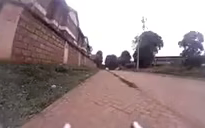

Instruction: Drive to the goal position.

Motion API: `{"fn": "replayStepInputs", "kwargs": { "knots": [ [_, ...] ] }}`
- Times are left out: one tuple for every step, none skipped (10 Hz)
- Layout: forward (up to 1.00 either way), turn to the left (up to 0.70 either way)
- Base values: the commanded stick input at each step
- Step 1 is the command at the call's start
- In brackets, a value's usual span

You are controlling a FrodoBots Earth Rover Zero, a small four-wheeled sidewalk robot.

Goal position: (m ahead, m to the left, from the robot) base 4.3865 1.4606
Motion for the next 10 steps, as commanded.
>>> {"fn": "replayStepInputs", "kwargs": {
  "knots": [
    [0.50,0.00],
    [0.50,0.00],
    [0.50,0.00],
    [0.50,0.00],
    [0.50,0.00],
    [0.50,0.00],
    [0.50,0.00],
    [0.50,0.00],
    [0.50,0.00],
    [0.50,0.00]
  ]
}}
